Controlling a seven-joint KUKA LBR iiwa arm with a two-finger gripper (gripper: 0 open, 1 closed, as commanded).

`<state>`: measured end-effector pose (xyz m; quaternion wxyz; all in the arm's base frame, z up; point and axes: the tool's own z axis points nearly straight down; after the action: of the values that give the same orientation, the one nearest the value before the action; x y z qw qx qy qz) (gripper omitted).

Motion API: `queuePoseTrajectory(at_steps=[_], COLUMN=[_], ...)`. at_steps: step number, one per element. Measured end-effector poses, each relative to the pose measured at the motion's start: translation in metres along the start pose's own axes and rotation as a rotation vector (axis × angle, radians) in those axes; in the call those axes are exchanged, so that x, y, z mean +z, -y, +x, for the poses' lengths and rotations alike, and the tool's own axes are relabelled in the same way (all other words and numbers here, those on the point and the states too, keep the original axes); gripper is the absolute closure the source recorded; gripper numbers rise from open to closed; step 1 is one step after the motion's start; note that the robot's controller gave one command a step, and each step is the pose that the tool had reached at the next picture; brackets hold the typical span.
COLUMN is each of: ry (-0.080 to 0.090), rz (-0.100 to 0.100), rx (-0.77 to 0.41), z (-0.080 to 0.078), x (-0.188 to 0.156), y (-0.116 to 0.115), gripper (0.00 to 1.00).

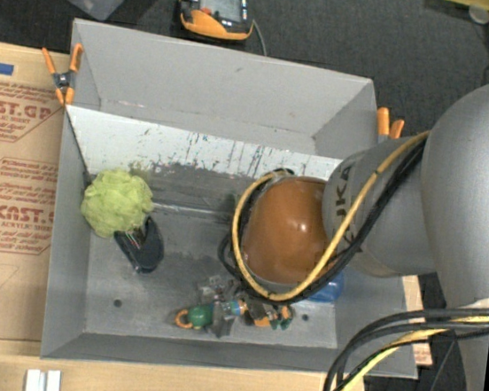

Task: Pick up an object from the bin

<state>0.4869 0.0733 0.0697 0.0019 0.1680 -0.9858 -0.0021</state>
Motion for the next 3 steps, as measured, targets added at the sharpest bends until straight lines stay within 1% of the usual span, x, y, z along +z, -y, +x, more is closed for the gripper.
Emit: queuePoseTrajectory(at_steps=[1, 2, 3], ry=[0.0, -0.01, -0.001], rz=[0.0, -0.002, 0.0], rx=[0.0, 0.0, 0.0], z=[0.0, 0.003, 0.0], x=[0.0, -0.035, -0.069], y=[0.0, -0.001, -0.001], gripper=[1.0, 1.0, 1.0])
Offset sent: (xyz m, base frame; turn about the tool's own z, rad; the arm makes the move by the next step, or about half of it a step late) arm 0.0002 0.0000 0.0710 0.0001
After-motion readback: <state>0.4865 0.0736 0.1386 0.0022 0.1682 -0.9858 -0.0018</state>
